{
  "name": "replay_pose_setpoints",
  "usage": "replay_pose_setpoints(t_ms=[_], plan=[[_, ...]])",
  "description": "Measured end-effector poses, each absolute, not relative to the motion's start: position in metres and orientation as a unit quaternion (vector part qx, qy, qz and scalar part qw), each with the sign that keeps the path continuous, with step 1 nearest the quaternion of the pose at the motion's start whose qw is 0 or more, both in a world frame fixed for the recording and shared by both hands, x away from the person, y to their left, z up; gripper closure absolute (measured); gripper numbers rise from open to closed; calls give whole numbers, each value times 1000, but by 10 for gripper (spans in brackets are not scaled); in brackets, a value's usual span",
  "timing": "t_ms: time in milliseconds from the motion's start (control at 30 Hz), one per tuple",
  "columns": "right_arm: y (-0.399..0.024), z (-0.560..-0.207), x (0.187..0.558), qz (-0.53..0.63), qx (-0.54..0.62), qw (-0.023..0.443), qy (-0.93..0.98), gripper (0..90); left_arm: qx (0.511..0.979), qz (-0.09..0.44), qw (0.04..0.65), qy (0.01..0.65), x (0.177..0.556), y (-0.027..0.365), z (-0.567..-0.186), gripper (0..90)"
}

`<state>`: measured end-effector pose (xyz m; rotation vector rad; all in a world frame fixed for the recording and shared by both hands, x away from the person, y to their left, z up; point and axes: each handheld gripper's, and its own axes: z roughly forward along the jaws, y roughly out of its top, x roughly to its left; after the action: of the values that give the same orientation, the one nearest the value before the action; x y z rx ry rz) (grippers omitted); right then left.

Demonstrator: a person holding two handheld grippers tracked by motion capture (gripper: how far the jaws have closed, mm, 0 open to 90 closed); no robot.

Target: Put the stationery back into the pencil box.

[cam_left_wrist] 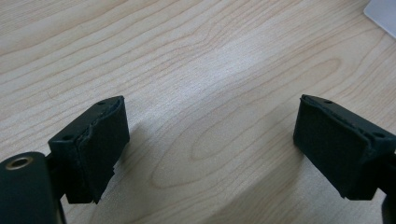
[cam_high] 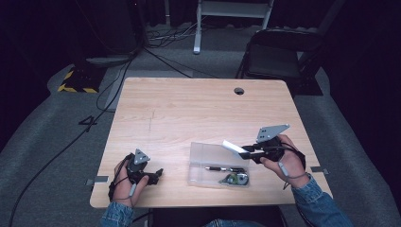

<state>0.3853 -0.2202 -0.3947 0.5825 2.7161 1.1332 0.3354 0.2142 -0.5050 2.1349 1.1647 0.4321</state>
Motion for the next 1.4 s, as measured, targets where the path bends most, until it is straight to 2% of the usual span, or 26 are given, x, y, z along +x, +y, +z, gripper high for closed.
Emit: replay_pose_setpoints(t_ms=[633, 1400], plan=[[-193, -401, 373, 361, 135, 38, 922, 716, 816, 166, 330, 444, 336, 214, -505, 110], [-160, -430, 366, 297, 81, -4, 952, 715, 815, 166, 331, 445, 336, 214, -505, 110]])
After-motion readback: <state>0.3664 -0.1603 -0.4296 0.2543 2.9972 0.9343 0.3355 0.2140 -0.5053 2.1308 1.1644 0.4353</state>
